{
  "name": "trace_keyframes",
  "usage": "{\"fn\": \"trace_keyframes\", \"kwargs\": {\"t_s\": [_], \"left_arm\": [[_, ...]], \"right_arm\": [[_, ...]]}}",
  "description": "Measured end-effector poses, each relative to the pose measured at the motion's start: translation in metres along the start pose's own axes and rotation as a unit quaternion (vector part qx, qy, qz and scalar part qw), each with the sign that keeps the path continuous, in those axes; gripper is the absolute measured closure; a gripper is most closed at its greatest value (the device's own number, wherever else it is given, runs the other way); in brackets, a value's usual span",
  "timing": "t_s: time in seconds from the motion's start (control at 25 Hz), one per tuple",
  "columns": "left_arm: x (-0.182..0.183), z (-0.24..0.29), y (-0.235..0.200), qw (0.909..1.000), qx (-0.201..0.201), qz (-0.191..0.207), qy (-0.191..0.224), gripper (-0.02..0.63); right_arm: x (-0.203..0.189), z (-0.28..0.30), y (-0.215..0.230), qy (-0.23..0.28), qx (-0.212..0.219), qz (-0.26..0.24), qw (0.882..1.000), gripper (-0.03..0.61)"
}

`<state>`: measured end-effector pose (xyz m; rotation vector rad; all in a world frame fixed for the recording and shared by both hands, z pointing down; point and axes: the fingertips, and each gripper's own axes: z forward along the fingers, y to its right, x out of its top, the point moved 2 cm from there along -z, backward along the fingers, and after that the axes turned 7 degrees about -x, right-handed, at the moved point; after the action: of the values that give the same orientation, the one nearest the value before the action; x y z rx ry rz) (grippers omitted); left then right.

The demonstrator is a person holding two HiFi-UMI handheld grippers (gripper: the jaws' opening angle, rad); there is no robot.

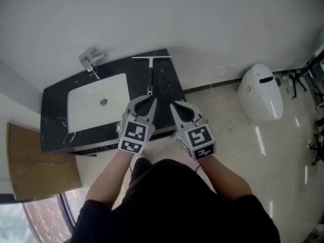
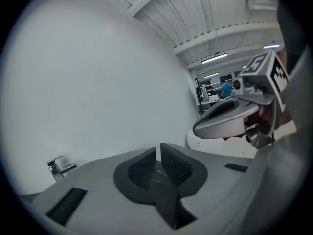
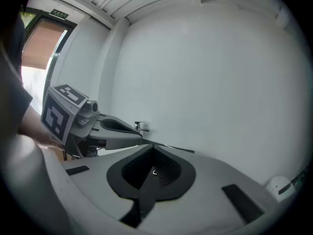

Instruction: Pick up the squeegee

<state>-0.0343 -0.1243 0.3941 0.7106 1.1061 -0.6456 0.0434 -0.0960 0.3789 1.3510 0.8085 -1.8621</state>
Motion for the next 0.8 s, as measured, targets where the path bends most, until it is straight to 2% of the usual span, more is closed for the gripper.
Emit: {"fn": "trace_keyframes", "kwargs": {"t_s": [0.24,0.48,0.64,0.8], "left_arm": [[-0.020,0.039,-0.037,0.9988,0.019,-0.033,-0.029,0.507],[-0.050,0.095,-0.085,0.9942,0.033,-0.081,-0.062,0.447],[-0.074,0.139,-0.115,0.9888,0.045,-0.104,-0.097,0.424],[-0.104,0.180,-0.142,0.9789,0.062,-0.132,-0.143,0.405]], "right_arm": [[-0.013,0.027,0.005,-0.021,0.005,0.003,1.000,0.569],[-0.018,0.082,0.024,-0.047,-0.002,0.025,0.999,0.569],[-0.026,0.118,0.041,-0.071,-0.013,0.032,0.997,0.569],[-0.034,0.142,0.058,-0.089,-0.028,0.034,0.995,0.569]]}}
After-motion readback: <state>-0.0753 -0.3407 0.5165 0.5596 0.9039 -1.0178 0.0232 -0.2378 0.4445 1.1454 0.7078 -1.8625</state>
